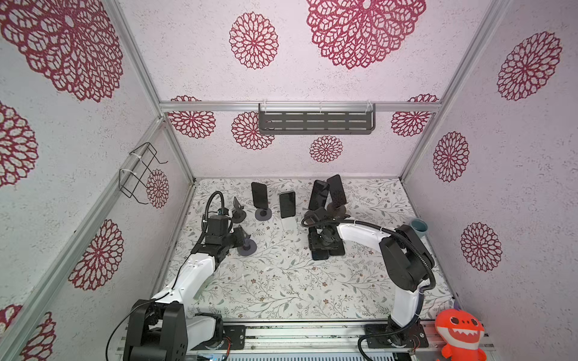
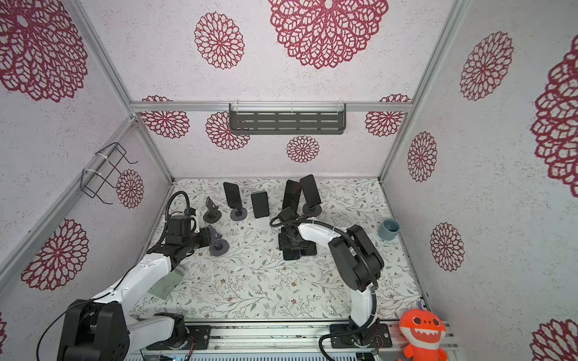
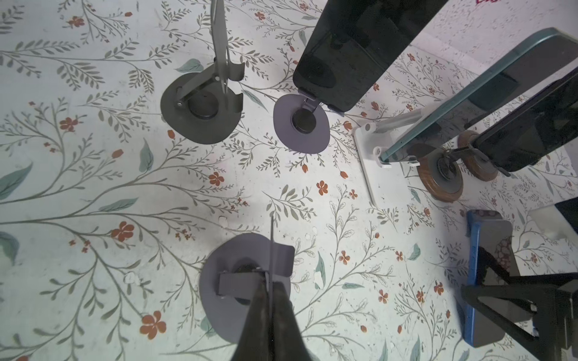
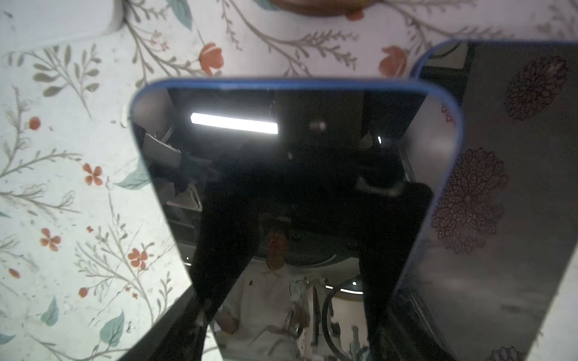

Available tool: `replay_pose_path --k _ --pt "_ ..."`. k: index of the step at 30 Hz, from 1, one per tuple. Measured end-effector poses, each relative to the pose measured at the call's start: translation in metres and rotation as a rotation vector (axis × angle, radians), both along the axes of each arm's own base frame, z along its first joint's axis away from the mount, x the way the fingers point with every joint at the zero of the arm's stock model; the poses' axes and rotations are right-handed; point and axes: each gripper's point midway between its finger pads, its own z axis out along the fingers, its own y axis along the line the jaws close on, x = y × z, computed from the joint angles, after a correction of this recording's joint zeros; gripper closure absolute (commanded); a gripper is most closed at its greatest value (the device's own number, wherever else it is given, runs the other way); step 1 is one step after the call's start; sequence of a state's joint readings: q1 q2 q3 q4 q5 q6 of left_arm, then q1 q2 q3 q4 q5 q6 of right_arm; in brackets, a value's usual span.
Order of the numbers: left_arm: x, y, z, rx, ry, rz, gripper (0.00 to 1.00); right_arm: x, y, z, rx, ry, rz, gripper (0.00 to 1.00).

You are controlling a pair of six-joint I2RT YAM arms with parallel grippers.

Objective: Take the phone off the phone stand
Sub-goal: 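Carry the second blue-edged phone nearer the robot and lower it beside the first, then lay the second phone flat next to the first and open the right gripper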

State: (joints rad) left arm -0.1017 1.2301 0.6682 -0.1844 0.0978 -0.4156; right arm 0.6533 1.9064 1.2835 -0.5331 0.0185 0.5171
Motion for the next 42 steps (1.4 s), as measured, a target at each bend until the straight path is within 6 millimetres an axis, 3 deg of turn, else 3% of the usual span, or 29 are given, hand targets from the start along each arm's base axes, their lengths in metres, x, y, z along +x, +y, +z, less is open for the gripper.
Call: replay_pose_path --k 5,10,15,23,28,31,35,39,42 --pt "0.001 0.001 -0.001 -0.005 -0.001 0.01 0.69 0.007 0.001 -0.003 -0.007 -0.013 -0.013 0.27" --pt "0.002 0.002 -0.001 -0.009 -0.002 0.015 0.66 0.011 0.0 -0.005 -0.023 -0.028 -0.022 0.19" --pt "0.002 0.001 0.0 -0.015 -0.004 0.017 0.71 0.016 -0.002 -0.005 -0.04 -0.049 -0.032 0.15" --pt "0.002 0.001 0.0 -0.018 -0.004 0.019 0.82 0.019 -0.003 -0.003 -0.053 -0.07 -0.035 0.15" --pt "0.002 0.001 0.0 -0.017 -0.003 0.018 0.86 0.013 -0.01 0.015 -0.037 -0.105 -0.038 0.15" --pt "0.002 0.001 0.0 -0.015 -0.003 0.017 0.89 0.011 -0.031 0.038 -0.013 -0.145 -0.066 0.18" --pt "0.002 0.001 -0.001 -0.015 -0.002 0.016 0.94 0.024 -0.085 0.055 -0.025 -0.195 -0.155 0.36" --pt "0.002 0.001 0.0 -0.017 -0.002 0.015 0.98 0.031 -0.134 0.036 -0.067 -0.174 -0.228 0.58" --pt "0.002 0.001 0.0 -0.018 -0.002 0.012 1.0 0.027 -0.148 0.019 -0.085 -0.137 -0.236 0.63"
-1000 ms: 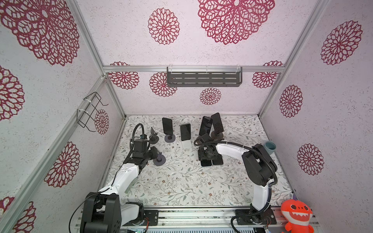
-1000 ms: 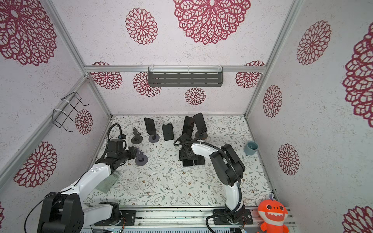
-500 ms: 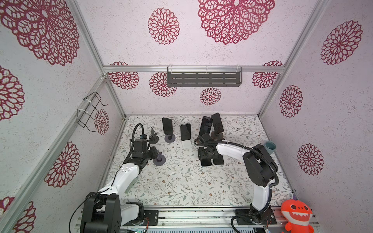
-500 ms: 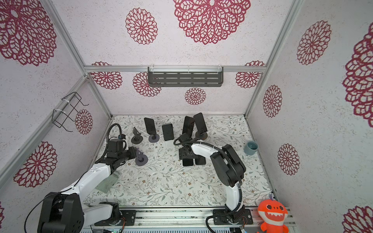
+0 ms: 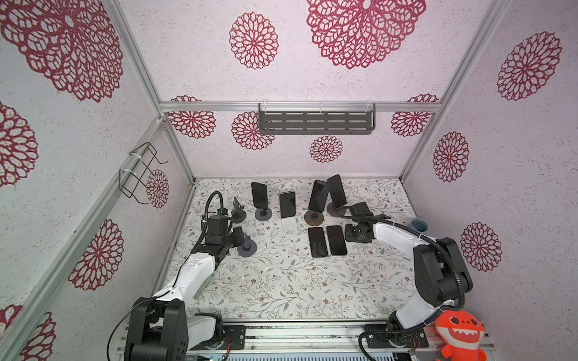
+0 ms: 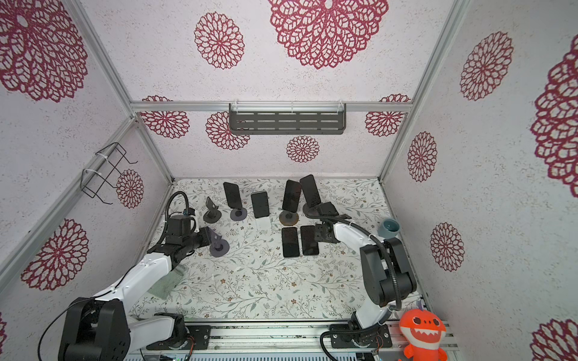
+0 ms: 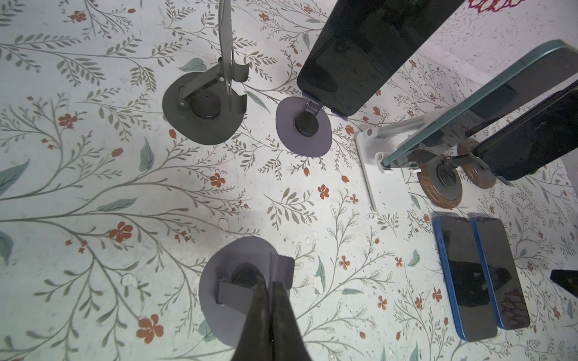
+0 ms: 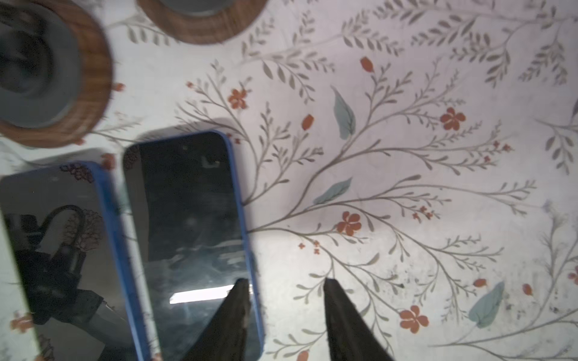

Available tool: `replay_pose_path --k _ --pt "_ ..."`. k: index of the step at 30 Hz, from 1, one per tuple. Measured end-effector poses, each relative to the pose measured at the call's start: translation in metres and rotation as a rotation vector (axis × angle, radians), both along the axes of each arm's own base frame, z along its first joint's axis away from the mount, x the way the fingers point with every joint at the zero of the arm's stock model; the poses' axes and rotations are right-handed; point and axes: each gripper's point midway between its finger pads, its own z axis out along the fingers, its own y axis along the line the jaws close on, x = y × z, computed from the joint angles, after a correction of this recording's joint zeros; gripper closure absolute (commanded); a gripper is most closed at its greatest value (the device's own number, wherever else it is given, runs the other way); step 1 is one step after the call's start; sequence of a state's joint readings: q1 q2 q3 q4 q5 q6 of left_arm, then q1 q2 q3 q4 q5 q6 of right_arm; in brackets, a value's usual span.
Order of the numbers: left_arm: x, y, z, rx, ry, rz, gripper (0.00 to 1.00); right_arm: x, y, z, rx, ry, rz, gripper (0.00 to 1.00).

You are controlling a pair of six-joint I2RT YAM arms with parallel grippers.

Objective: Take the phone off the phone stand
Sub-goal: 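Lay the second phone flat next to the first and open the right gripper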

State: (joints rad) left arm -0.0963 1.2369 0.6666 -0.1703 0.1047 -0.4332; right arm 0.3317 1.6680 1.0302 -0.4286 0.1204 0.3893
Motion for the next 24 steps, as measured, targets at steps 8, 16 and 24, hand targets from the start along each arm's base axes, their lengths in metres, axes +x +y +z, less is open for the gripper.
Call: replay_pose_path --k 8,16,24 --pt "-0.001 -0.002 0.0 -0.01 0.003 -0.01 1.0 0.008 0.003 -0.028 -0.023 0.036 0.052 0.65" --pt "-0.001 -0.004 0.0 -0.015 0.003 -0.017 1.0 0.017 0.015 -0.029 0.018 0.005 0.082 0.64" --pt "-0.001 -0.005 0.0 -0.022 0.004 -0.024 1.0 0.016 0.03 -0.029 0.067 0.002 0.116 0.61"
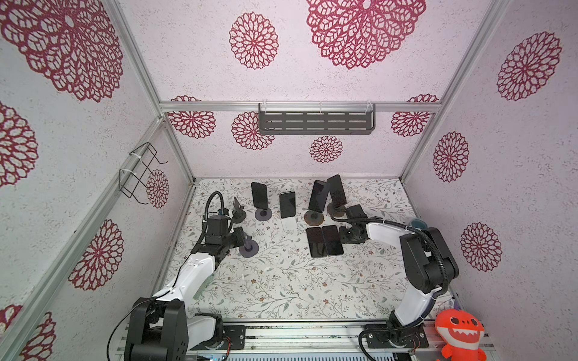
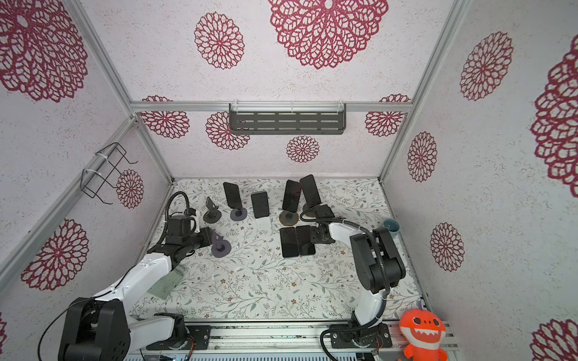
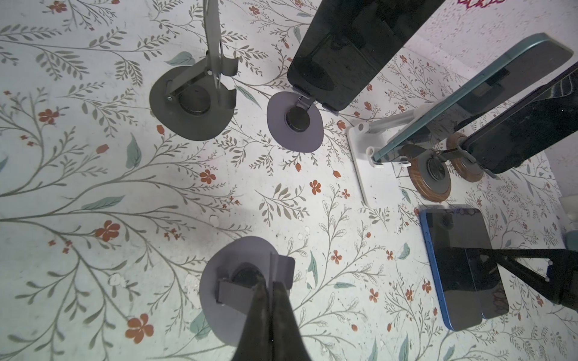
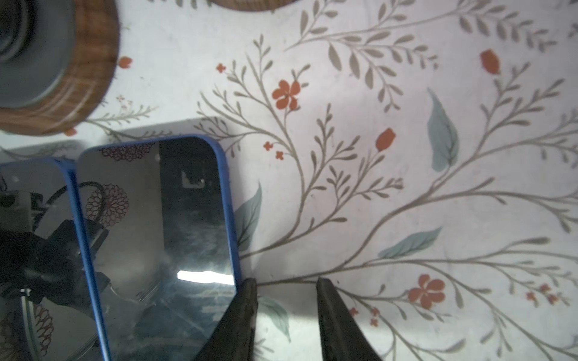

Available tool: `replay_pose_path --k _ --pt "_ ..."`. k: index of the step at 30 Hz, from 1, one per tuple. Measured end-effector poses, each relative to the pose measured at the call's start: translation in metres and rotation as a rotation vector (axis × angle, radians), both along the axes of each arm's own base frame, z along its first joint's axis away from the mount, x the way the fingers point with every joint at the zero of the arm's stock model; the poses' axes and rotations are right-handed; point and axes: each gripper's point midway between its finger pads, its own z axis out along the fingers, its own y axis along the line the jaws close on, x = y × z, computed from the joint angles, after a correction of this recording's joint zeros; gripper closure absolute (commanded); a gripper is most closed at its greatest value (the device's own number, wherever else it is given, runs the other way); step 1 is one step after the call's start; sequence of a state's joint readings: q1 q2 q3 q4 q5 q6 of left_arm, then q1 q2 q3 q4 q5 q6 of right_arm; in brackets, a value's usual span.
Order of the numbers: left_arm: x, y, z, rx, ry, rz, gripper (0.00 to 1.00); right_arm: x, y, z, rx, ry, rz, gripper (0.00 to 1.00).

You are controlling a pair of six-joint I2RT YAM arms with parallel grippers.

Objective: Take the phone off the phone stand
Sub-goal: 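Lay the second phone flat next to the first and open the right gripper, then raise the right gripper and reach it to a black phone on a far stand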

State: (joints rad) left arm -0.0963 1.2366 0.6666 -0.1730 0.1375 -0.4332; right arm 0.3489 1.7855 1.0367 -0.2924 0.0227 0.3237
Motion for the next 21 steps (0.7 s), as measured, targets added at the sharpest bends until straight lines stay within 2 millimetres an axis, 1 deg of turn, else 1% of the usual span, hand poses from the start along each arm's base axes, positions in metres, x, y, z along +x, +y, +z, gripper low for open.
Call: replay_pose_path --k 3,6,9,10,14,18,21 --pt "0.0 -0.001 0.0 -0.002 0.001 -0.003 1.0 0.0 0.001 0.001 0.0 -0.002 -0.001 0.56" --pt "0.0 -0.001 0.0 -0.006 0.001 -0.006 1.0 -0.003 -0.003 0.003 -0.014 -0.003 -0.017 0.49" --pt "0.001 -0.003 0.0 -0.01 -0.001 -0.011 1.0 -0.007 -0.007 0.013 -0.019 -0.017 -0.029 0.44" --pt "0.001 -0.003 -0.001 -0.012 -0.002 -0.012 0.99 -0.008 -0.008 0.018 -0.017 -0.028 -0.033 0.43" --pt "0.001 -0.003 -0.001 -0.01 0.001 -0.014 0.75 -0.008 -0.012 0.04 -0.01 -0.078 -0.046 0.4" --pt "-0.001 0.0 -0.001 0.005 0.015 -0.007 0.56 -0.007 -0.013 0.06 0.002 -0.125 -0.053 0.39" --pt "-0.001 0.002 0.004 0.016 0.009 0.003 0.34 -0.008 -0.014 0.072 0.012 -0.15 -0.053 0.38"
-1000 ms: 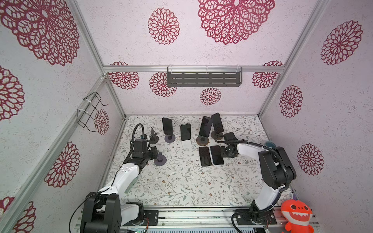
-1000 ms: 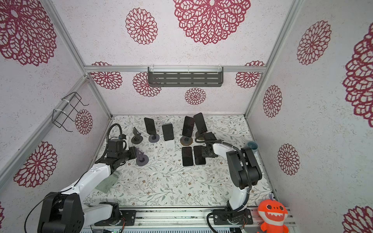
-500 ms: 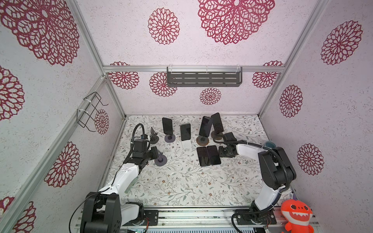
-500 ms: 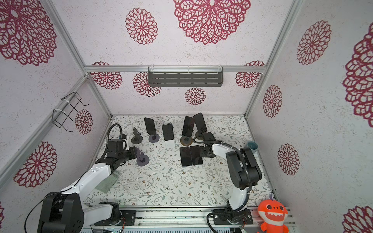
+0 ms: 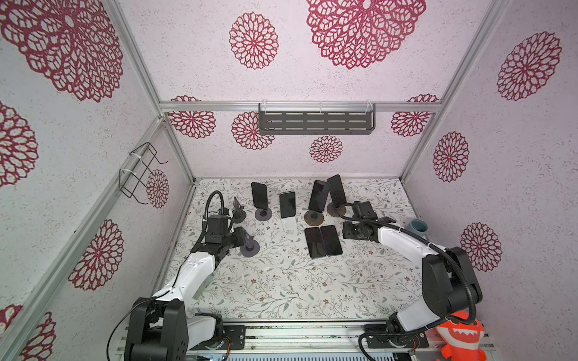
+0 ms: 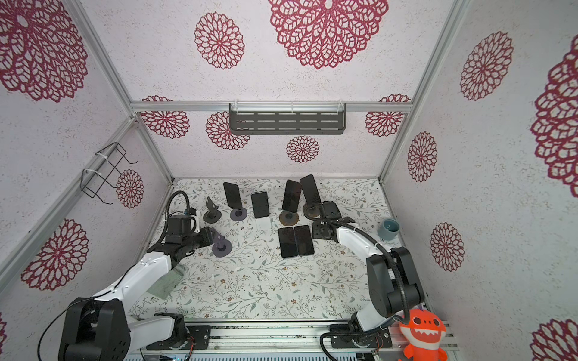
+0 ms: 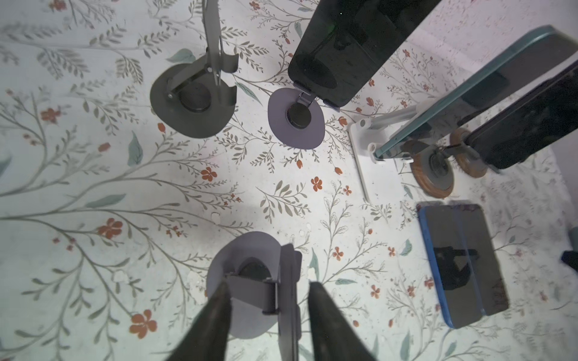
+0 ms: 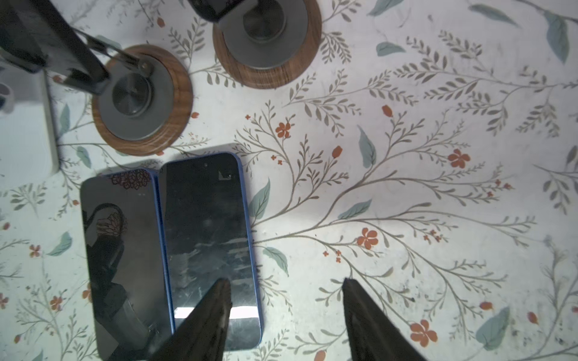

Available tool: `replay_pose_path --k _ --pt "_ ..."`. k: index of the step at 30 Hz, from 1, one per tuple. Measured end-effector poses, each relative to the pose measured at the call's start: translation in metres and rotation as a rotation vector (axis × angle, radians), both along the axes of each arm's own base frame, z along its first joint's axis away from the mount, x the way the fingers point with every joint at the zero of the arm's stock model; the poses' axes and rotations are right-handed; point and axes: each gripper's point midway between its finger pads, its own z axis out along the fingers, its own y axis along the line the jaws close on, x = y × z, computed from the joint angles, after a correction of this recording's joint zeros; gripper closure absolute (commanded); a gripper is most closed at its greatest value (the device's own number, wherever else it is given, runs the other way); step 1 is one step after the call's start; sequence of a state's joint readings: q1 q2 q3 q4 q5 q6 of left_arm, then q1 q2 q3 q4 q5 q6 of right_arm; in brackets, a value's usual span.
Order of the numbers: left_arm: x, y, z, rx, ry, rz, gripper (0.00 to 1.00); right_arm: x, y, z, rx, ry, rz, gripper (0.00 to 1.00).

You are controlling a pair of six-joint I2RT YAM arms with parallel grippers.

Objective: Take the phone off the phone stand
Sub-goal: 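Raise the right gripper and reach it to a black phone on a far stand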

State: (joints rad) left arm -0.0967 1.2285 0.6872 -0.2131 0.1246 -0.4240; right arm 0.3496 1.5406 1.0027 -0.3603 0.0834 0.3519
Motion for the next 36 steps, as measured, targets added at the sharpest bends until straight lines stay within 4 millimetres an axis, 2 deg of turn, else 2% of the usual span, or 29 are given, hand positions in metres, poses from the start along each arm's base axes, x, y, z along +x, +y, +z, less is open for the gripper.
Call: replay_pose_path --k 1,3,6,8,13,16,19,23,26,30,36 --pt "0.0 0.001 0.003 0.005 -0.003 0.002 0.28 0.0 0.0 0.004 0.003 -0.008 0.0 0.38" --pt "-0.001 0.002 0.011 0.021 -0.015 0.005 0.21 -0.002 -0.001 0.01 0.008 -0.023 0.0 0.38" --pt "-0.002 0.003 0.034 0.08 -0.05 0.021 0.18 -0.006 -0.003 0.014 0.012 -0.034 -0.002 0.38" --pt "-0.003 -0.001 0.058 0.146 -0.094 0.023 0.17 -0.012 -0.005 0.015 0.015 -0.041 -0.008 0.38" --pt "-0.004 -0.034 0.121 0.2 -0.233 -0.031 0.16 -0.023 -0.007 0.023 0.039 -0.074 -0.001 0.36" --pt "-0.004 -0.056 0.14 0.17 -0.281 -0.092 0.17 -0.021 -0.004 0.035 0.08 -0.115 0.019 0.32" --pt "-0.001 -0.08 0.14 0.114 -0.289 -0.178 0.17 -0.008 -0.008 0.052 0.117 -0.16 0.045 0.27" --pt "-0.002 -0.12 0.125 0.065 -0.263 -0.322 0.17 0.024 -0.011 0.079 0.123 -0.269 0.127 0.11" --pt "-0.012 -0.145 0.116 0.035 -0.235 -0.42 0.17 0.053 -0.004 0.093 0.088 -0.35 0.242 0.09" --pt "-0.019 -0.157 0.12 0.002 -0.248 -0.468 0.17 0.087 0.009 0.088 0.011 -0.406 0.4 0.01" --pt "-0.03 -0.151 0.123 -0.008 -0.265 -0.472 0.17 0.123 0.019 0.062 -0.048 -0.414 0.521 0.01"
